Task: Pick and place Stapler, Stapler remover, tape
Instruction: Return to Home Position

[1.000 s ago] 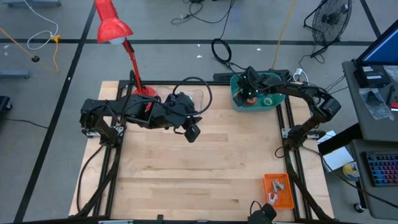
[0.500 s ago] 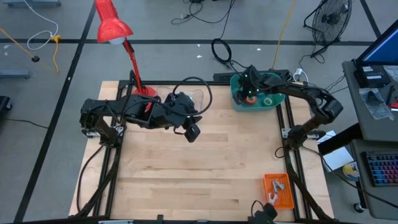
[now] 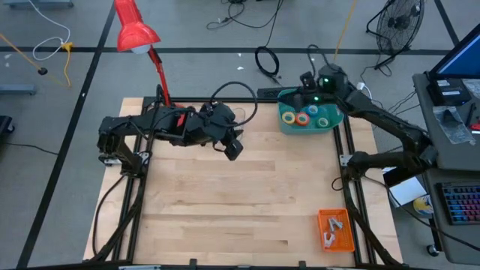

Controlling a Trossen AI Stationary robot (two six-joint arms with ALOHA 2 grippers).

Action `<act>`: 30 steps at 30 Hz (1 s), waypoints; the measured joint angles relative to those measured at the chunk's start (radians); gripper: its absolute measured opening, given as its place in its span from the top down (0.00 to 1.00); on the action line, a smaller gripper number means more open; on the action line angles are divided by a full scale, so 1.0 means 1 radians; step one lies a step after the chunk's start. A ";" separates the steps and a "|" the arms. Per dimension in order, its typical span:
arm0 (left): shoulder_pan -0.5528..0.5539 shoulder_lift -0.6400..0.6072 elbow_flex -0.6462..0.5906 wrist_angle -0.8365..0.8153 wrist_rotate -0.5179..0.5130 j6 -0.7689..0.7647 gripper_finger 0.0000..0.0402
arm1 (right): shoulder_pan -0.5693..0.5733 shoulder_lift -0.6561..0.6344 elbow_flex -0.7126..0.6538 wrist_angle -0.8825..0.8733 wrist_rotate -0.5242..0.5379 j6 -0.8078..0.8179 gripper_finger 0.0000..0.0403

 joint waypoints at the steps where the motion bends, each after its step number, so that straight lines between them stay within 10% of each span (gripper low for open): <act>1: 0.005 0.000 0.000 0.000 0.004 0.012 0.67 | 0.012 -0.027 0.000 -0.004 -0.024 0.025 0.69; 9: 0.048 0.000 0.000 0.000 0.151 0.136 0.67 | 0.238 -0.227 0.000 -0.098 -0.034 0.076 0.98; 23: 0.008 0.000 0.000 -0.015 0.238 0.216 0.67 | 0.932 -0.362 -0.016 -0.119 0.578 0.120 1.00; 30: -0.022 0.000 0.000 -0.023 0.237 0.181 0.67 | 1.058 -0.371 -0.114 -0.024 0.707 0.094 1.00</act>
